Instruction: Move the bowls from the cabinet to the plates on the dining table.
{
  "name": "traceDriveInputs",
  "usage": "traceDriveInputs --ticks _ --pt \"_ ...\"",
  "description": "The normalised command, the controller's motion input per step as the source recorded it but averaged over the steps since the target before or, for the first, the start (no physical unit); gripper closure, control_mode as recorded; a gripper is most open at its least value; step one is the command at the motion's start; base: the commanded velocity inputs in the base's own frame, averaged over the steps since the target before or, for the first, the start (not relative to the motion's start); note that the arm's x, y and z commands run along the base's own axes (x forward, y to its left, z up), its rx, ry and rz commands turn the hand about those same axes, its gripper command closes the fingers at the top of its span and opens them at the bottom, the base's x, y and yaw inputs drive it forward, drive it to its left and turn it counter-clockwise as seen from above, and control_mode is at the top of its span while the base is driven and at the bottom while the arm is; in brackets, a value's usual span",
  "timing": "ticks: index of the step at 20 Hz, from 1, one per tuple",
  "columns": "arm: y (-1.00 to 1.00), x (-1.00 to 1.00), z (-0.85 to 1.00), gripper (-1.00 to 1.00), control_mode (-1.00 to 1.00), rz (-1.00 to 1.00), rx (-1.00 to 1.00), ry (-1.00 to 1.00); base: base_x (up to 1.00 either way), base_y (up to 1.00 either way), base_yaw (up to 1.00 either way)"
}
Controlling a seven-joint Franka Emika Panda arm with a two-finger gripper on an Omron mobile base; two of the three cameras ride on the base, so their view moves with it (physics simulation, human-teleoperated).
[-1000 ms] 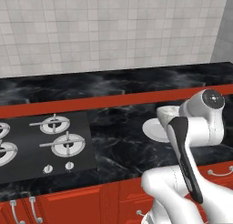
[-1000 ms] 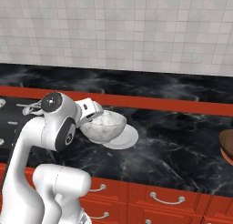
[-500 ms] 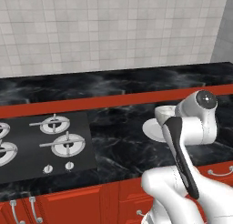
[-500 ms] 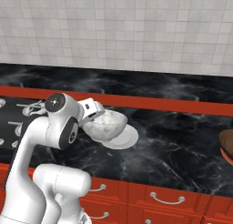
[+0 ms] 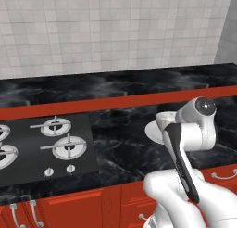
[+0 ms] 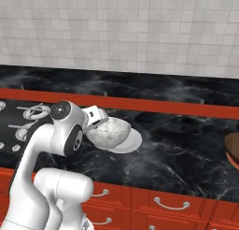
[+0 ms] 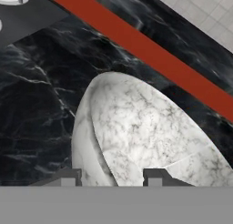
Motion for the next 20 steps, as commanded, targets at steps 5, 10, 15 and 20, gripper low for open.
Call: traceDriveInputs --ticks 5,10,15,20 --pt "0.00 0.21 -0.03 1.00 -1.00 0.00 0.00 0.00 0.00 0.00 0.00" --pt "-0.01 0.25 -0.05 1.00 -1.00 0.00 0.00 0.00 0.00 0.00 0.00" --pt "-0.08 0.31 -0.21 1.00 -1.00 0.00 0.00 0.00 0.00 0.00 0.00" --pt "-0.13 0.33 -0.17 1.00 -1.00 0.00 0.00 0.00 0.00 0.00 0.00"
